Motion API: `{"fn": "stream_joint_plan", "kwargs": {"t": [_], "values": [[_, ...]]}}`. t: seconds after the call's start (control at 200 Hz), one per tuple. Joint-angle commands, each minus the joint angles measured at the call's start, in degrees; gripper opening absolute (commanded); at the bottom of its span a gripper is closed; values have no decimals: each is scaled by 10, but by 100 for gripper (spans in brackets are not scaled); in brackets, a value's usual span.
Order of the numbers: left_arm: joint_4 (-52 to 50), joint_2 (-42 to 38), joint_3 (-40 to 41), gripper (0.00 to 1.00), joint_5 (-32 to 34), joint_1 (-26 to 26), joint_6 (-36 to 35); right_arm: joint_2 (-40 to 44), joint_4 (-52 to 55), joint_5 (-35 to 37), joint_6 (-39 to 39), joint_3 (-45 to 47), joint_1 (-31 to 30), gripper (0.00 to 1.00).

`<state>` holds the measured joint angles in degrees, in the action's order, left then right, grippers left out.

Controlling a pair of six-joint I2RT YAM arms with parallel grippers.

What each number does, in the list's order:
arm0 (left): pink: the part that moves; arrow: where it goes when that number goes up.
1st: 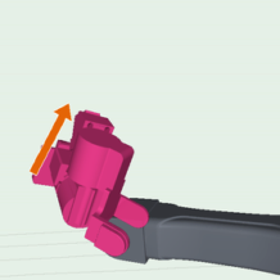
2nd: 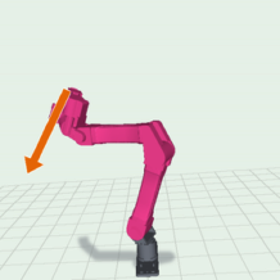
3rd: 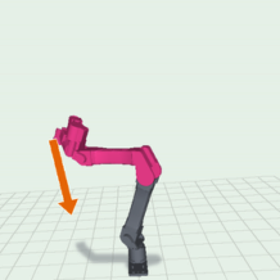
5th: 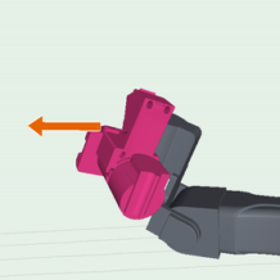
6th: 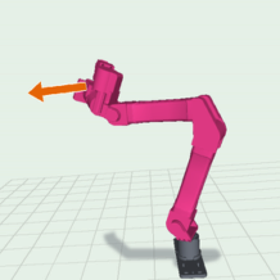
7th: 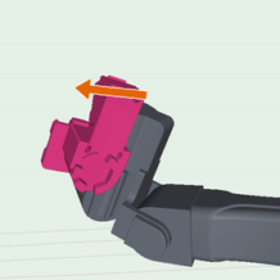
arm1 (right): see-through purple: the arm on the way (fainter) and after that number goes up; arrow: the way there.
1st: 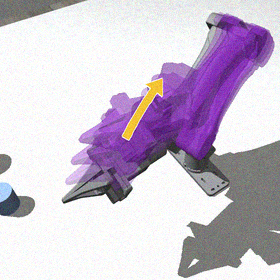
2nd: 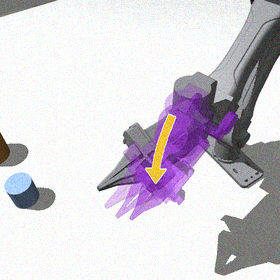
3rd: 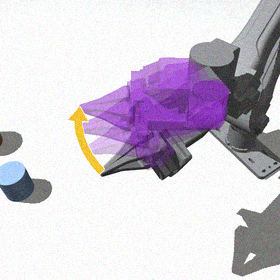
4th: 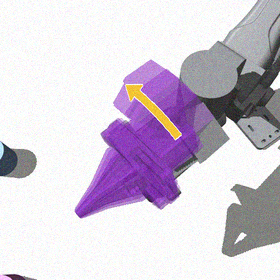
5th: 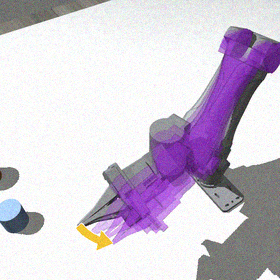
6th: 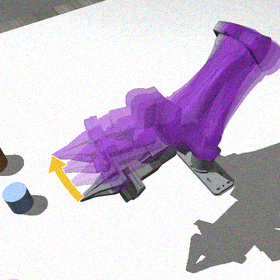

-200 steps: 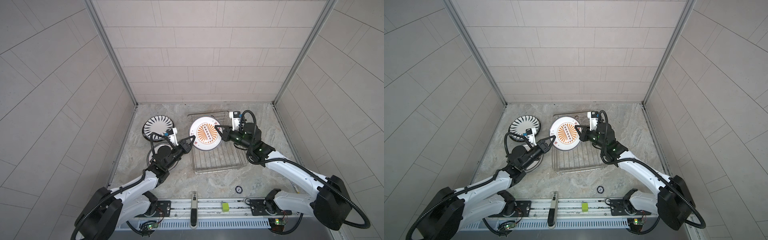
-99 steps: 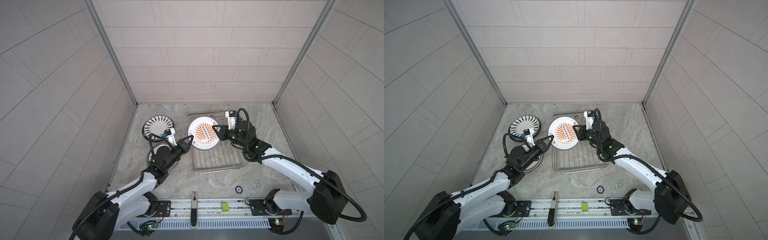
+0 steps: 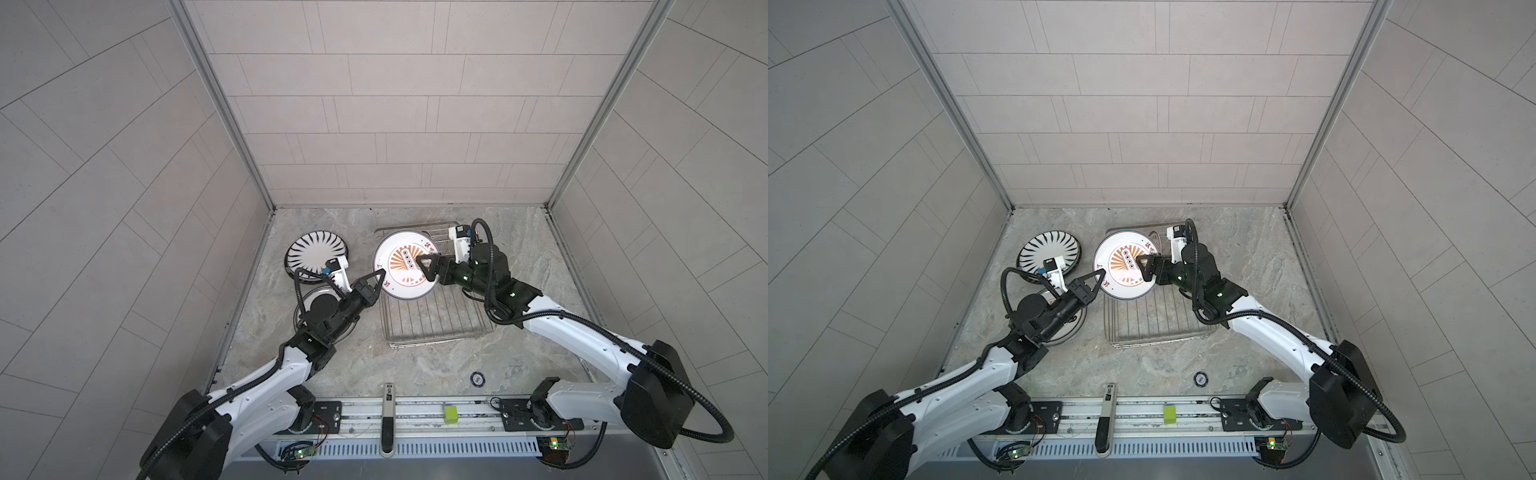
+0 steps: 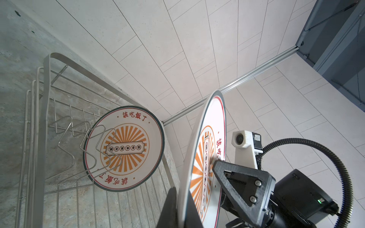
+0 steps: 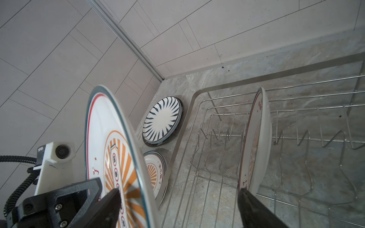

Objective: Unload the plates from the dish rack
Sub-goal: Place the plate among the plates.

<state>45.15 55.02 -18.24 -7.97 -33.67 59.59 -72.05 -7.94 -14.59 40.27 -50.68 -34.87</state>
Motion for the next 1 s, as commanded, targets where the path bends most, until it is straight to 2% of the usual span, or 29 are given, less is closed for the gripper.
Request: {"fn": "stream_joint_plan", "kwargs": {"t": [0.0,0.205,0.385,0.515,0.821,0.996], "values": [[6,-23,5,0,31,-1,11,11,23,12,-10,-14,-5,99],[-44,-62,7,0,59,2,11,27,66,64,-37,-20,-11,99],[-114,-101,6,0,90,7,9,37,81,70,-56,-25,-14,99],[-176,-160,5,0,123,11,7,42,100,79,-80,-37,-28,98],[-341,-267,-5,0,202,31,22,23,116,90,-155,-73,-86,96],[-387,-299,-3,0,181,80,43,-19,135,90,-196,-115,-135,95]]}}
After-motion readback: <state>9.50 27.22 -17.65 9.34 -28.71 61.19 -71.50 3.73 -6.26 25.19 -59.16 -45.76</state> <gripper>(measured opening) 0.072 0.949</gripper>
